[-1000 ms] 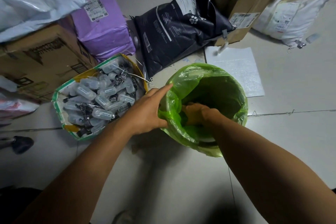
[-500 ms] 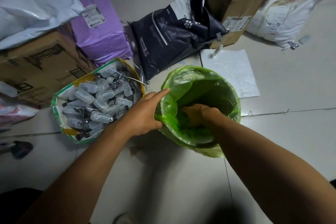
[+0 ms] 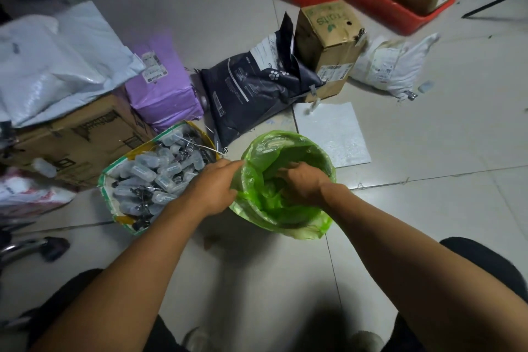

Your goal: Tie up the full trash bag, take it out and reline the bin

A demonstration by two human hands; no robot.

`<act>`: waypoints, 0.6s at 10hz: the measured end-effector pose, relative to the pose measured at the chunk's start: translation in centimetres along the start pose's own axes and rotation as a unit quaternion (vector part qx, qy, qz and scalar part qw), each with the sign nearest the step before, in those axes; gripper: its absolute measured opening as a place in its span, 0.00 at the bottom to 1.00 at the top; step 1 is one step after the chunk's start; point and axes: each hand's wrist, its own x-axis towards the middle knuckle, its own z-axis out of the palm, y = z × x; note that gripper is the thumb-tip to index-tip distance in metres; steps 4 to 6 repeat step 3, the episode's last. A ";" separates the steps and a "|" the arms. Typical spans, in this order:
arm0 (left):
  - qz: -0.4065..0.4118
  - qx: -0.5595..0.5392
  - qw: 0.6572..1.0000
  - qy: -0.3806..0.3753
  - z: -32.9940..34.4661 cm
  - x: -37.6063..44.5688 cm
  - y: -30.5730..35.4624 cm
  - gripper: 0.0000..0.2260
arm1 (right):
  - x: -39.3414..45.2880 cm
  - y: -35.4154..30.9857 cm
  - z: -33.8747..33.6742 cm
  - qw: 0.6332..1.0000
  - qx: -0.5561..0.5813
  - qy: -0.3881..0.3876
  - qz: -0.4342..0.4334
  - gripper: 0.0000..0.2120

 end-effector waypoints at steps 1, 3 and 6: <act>-0.022 0.004 1.000 -0.012 -3.6 -2.5 2.3 0.31 | -3.7 -1.3 -3.4 0.999 0.020 0.010 0.037 0.28; -0.043 0.023 0.999 0.008 -13.0 -8.3 8.3 0.27 | -13.9 -3.5 -12.8 0.997 0.006 0.044 0.060 0.31; -0.043 0.023 0.999 0.008 -13.0 -8.3 8.3 0.27 | -13.9 -3.5 -12.8 0.997 0.006 0.044 0.060 0.31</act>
